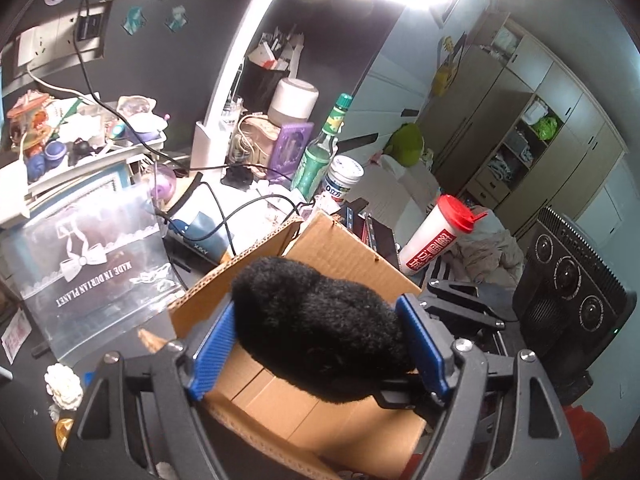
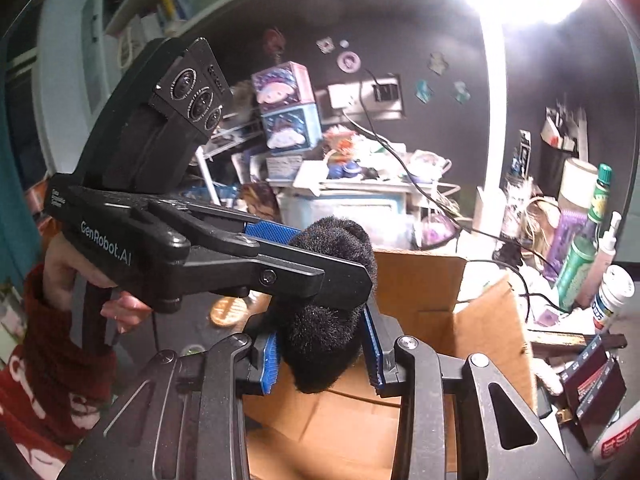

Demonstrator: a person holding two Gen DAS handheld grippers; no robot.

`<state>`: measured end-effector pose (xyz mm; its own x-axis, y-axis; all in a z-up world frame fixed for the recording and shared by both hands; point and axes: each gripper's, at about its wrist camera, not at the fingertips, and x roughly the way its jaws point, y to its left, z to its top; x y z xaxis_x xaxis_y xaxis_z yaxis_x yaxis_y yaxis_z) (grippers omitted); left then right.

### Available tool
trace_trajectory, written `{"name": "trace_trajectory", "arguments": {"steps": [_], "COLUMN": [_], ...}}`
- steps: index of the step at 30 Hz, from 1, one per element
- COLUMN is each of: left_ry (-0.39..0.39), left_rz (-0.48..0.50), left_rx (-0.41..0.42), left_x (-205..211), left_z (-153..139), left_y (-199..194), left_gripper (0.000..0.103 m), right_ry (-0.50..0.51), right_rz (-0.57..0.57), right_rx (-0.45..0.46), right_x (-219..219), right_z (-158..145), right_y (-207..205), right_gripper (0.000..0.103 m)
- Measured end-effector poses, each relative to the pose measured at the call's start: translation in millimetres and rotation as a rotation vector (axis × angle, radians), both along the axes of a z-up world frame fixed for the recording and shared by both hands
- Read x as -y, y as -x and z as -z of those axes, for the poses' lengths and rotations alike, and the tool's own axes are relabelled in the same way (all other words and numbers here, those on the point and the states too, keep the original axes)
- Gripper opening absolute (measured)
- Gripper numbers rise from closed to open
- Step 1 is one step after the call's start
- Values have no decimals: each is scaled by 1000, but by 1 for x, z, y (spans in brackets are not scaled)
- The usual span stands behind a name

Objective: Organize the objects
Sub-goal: 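Carry the pompom into the cardboard box and open the right gripper, then return the right tool to the desk and grasp the green-lidded tin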

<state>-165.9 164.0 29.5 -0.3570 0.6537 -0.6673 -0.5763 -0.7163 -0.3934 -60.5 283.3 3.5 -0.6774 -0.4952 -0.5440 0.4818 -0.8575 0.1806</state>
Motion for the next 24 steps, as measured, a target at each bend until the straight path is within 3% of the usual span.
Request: {"name": "trace_trajectory", "arguments": {"steps": [2,5,19,24], "left_ry": [8,31,42,11], "left_rz": [-1,-14,-90,-125], "left_rx": [2,-19,-83,-96], "left_x": [-2,-1,37,65], "left_z": [2,0,-12,-14], "left_y": [2,-1,-20,-31], "left_gripper": [77,88,89,89], "right_ry": [-19,-34,-106,-114], "right_rz": [7,18,83,108], "right_rx": [14,23,10,30], "right_x": [0,-1,13,18], "right_z": [2,5,11,13], "right_y": [4,9,21,27], "right_gripper": [39,59,60,60]}}
